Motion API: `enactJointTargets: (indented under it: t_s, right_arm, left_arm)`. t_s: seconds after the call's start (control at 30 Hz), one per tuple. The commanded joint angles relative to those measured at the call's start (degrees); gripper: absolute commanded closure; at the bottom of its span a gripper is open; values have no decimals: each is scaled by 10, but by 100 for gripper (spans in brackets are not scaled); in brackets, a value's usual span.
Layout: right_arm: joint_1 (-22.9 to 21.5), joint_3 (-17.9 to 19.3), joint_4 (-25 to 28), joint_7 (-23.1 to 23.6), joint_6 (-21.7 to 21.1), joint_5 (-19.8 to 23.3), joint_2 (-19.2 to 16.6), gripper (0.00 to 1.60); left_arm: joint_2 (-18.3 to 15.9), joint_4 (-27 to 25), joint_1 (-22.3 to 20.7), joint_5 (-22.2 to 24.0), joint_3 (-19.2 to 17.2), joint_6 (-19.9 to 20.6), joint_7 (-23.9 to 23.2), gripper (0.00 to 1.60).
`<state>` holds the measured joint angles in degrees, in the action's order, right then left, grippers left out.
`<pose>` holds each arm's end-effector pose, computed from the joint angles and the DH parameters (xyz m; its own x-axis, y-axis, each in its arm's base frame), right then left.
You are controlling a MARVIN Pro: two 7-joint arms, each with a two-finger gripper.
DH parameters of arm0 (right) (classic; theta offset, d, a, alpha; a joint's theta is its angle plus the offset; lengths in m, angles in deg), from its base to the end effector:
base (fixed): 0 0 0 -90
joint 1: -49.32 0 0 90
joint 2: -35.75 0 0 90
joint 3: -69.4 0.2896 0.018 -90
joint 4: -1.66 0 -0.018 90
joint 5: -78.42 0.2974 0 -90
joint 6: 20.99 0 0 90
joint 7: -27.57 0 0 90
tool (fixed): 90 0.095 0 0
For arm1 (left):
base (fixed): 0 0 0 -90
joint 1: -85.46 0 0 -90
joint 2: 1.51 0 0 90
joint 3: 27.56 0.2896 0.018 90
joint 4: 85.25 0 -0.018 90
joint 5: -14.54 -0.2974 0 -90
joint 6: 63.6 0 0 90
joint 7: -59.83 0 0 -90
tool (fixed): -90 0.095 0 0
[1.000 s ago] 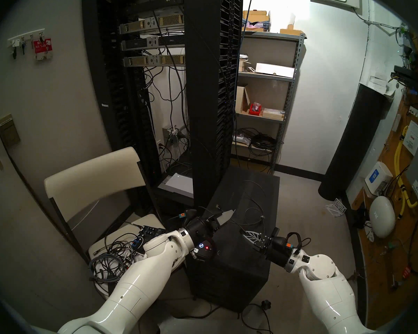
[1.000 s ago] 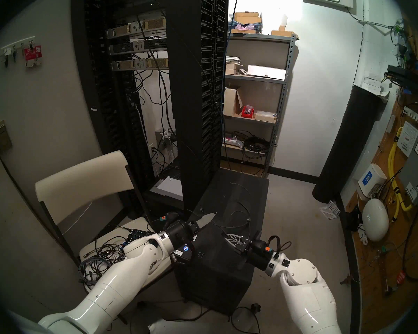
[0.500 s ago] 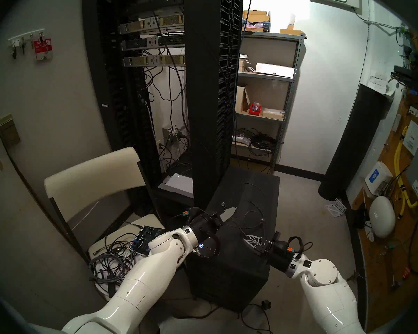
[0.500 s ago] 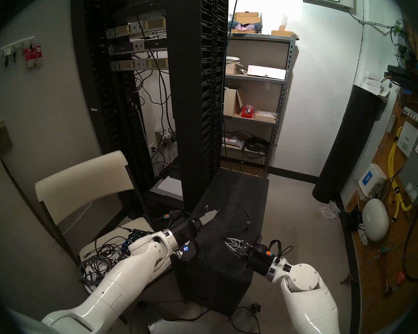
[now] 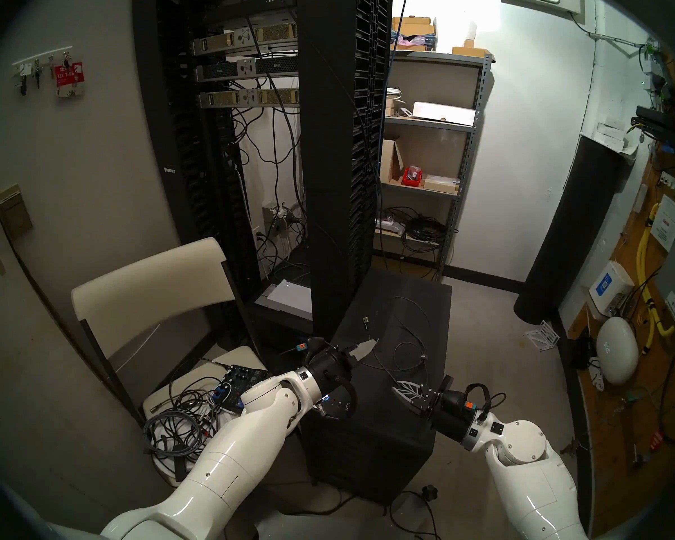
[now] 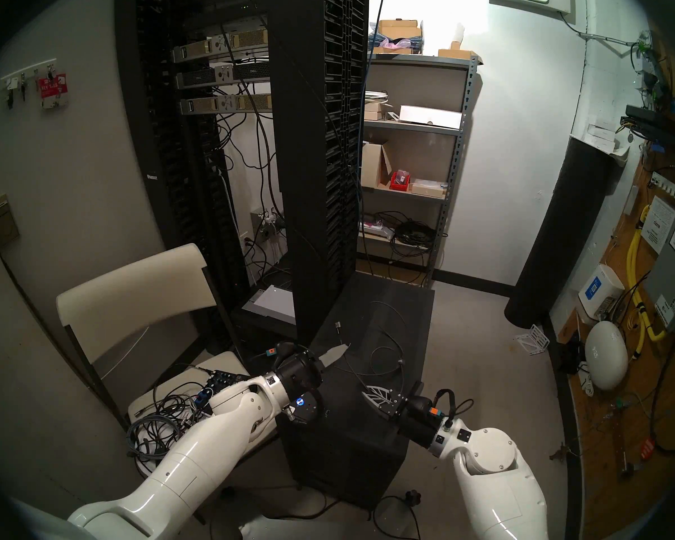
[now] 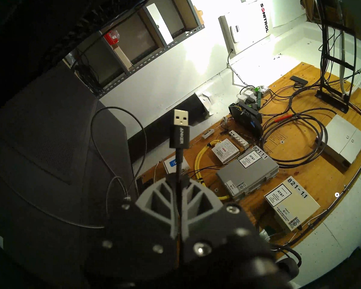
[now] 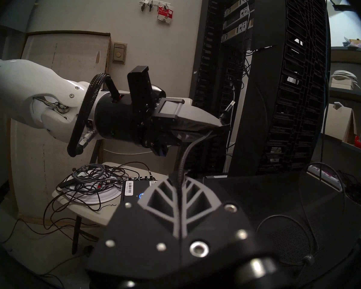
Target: Insert the cable into the workstation's USB slot
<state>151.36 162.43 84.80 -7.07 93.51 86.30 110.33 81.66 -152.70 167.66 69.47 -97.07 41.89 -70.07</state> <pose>0.2925 -0.0310 -0.3890 -0.1075 0.1465 0.9834 0.7947 -0.5816 0.1735 0.3798 -0.1255 -0.3814 0.6351 0.5254 0.5662 -0.4950 -0.2859 0.8205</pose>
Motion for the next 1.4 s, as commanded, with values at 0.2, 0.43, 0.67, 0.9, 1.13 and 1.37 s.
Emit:
enactJointTargets:
  t_s: [0.2,0.43,0.67,0.9,1.13,1.37]
  right_arm:
    - [-1,-2,19,18,-33,10,-2,139]
    - [-1,2,20,25,-54,13,0,21]
    - [-5,15,26,33,-68,38,8,56]
    - [-12,21,35,43,-81,54,16,78]
    - [-4,26,50,54,-102,85,32,81]
    - [1,24,63,63,-112,88,36,80]
  left_arm:
    - [-20,-9,13,-48,23,-85,-54,160]
    - [-27,3,33,-71,25,-161,-91,160]
    - [-27,15,39,-113,22,-220,-125,160]
    - [-31,17,52,-164,18,-293,-158,160]
    - [-20,28,63,-216,4,-359,-178,160]
    - [4,49,73,-259,-17,-433,-188,160]
